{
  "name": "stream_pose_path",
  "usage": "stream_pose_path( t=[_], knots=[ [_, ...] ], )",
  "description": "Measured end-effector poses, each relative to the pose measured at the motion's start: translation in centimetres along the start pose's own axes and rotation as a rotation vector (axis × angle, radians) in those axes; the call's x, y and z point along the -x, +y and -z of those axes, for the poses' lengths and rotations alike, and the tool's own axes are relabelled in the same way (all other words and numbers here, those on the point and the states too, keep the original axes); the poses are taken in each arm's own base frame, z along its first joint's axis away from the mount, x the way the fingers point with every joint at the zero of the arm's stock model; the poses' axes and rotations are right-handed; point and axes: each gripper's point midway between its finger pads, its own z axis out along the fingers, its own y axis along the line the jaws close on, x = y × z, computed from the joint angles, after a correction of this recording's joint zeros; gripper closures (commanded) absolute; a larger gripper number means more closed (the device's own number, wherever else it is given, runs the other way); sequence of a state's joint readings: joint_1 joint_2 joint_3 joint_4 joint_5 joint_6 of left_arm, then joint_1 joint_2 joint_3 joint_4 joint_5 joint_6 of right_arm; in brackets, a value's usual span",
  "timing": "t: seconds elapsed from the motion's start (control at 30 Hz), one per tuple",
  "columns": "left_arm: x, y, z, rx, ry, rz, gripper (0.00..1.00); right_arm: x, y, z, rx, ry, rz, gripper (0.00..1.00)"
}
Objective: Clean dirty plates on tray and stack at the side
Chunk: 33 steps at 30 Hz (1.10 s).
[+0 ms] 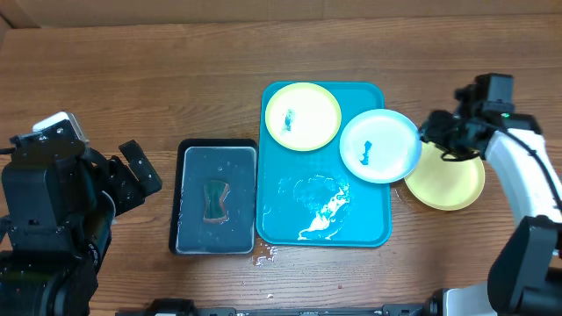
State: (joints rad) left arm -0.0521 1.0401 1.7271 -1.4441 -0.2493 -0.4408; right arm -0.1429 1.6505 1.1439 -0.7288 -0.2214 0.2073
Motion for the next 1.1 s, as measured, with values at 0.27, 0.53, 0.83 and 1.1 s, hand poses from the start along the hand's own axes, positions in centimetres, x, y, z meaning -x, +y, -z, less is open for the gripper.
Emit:
stream_pose_path(
  t=[0.27, 0.53, 0.83, 1.1],
  knots=[
    [0.0, 0.0, 0.0, 0.002, -0.001, 0.000, 0.00, -3.3, -2.1, -4.7, -0.144, 0.113, -0.013, 0.96],
    [-0.3, -0.6, 0.0, -0.034, 0.015, 0.000, 0.00, -6.3, -2.2, -2.2, -0.169, 0.239, -0.051, 0.96],
    [-2.7, -2.9, -1.7, -0.122, 0.187, -0.078, 0.00, -10.0, 2.0, 5.9, -0.069, 0.268, 0.005, 0.96],
    [-5.6, -4.4, -6.6, -0.114, 0.428, -0.179, 0.04, -16.1, 6.9, 2.5, -0.002, 0.322, 0.149, 0.96]
  ],
)
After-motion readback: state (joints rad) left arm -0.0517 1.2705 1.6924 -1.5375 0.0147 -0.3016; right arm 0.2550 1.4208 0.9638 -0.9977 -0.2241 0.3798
